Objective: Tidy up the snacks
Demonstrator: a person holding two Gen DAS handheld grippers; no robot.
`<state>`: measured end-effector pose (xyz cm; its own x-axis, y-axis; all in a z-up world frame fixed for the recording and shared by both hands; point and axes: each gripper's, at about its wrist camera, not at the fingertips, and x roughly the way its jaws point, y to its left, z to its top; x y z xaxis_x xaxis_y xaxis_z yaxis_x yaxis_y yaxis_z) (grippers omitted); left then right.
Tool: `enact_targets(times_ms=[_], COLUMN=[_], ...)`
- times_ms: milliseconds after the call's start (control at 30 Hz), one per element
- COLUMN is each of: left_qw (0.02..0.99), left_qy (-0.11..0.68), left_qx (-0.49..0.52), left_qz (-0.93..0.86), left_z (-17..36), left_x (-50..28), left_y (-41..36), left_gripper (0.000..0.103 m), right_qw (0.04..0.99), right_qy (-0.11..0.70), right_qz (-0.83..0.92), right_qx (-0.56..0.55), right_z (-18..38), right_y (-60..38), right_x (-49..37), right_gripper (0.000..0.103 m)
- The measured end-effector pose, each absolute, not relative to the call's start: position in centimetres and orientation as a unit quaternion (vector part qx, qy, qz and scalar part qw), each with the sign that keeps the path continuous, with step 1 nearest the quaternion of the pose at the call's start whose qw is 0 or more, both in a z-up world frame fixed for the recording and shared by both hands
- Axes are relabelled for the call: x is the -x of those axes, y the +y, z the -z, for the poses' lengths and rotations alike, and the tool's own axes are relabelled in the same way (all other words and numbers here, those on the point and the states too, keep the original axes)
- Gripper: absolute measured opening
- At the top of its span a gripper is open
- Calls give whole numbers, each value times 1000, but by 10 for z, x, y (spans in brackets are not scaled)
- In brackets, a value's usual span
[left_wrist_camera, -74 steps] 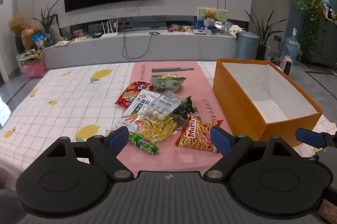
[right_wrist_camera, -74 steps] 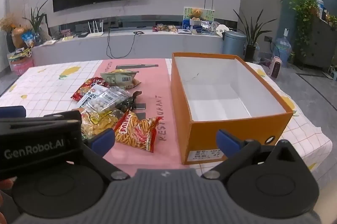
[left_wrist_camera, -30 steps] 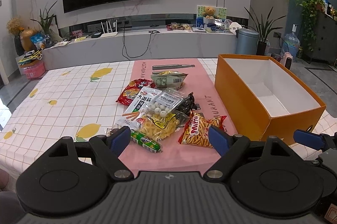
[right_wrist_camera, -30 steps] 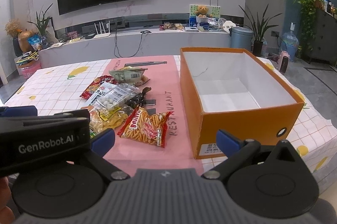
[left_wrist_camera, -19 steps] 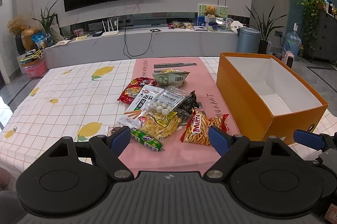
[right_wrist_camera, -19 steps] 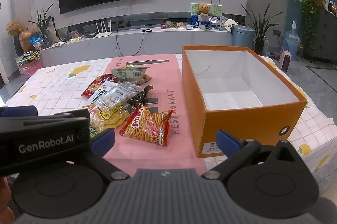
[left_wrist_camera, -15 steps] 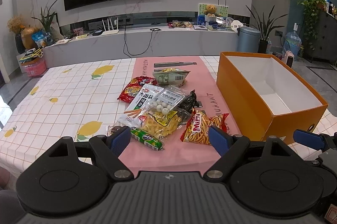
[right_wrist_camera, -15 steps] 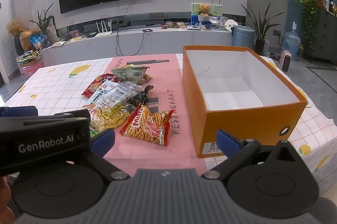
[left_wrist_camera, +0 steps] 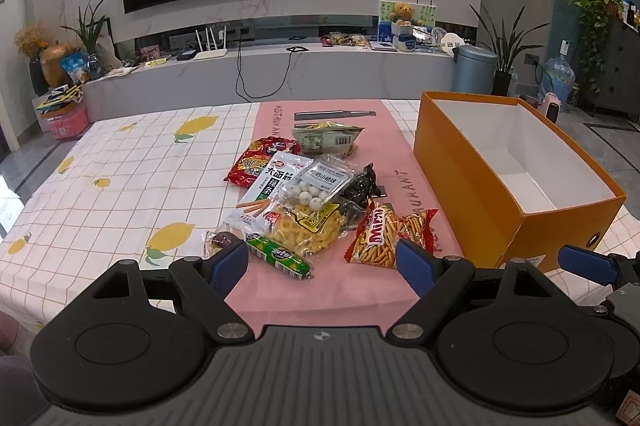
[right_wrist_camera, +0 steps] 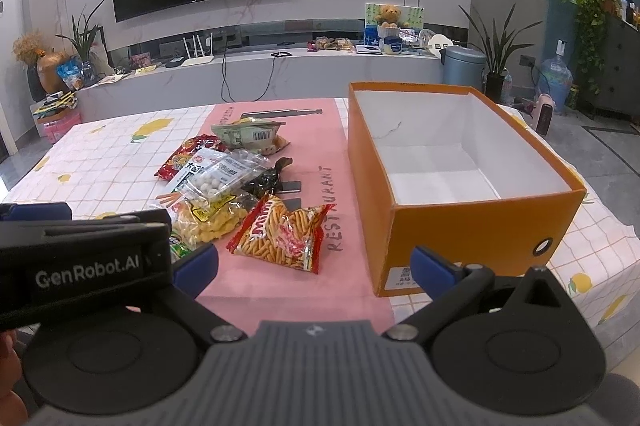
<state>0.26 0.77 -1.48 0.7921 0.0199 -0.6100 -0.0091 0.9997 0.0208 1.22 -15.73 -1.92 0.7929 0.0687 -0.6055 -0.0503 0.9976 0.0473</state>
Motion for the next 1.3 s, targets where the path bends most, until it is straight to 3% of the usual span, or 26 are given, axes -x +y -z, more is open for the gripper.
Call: enact_targets(times_ms=[500,933,1167,1200,1300], left_qw=[947,958,965,964,960], left_qy=[322,281,251,252,268], left_qx=[-16,5,-25,-22,-9], left_qz=[-12,-51,-79,-81,-85], left_z=[16,25,33,35,42], left_x=[-3,-28,-37,-40,-51], left_y=[7,54,81,84,92], left_gripper=[98,98,98,98,98], right_qw=[948,966,955,954,946], right_qy=[316,197,165,166,197], right_qz=[-41,-161,-215,-217,-225], right_qx=[-1,40,120,126,123], right_z=[22,45,57,60,71], right_y=[-154,-159,-123,-120,-117], right_x=[-13,-8,-13,-16,-33], right_gripper=[100,99,91,85,82])
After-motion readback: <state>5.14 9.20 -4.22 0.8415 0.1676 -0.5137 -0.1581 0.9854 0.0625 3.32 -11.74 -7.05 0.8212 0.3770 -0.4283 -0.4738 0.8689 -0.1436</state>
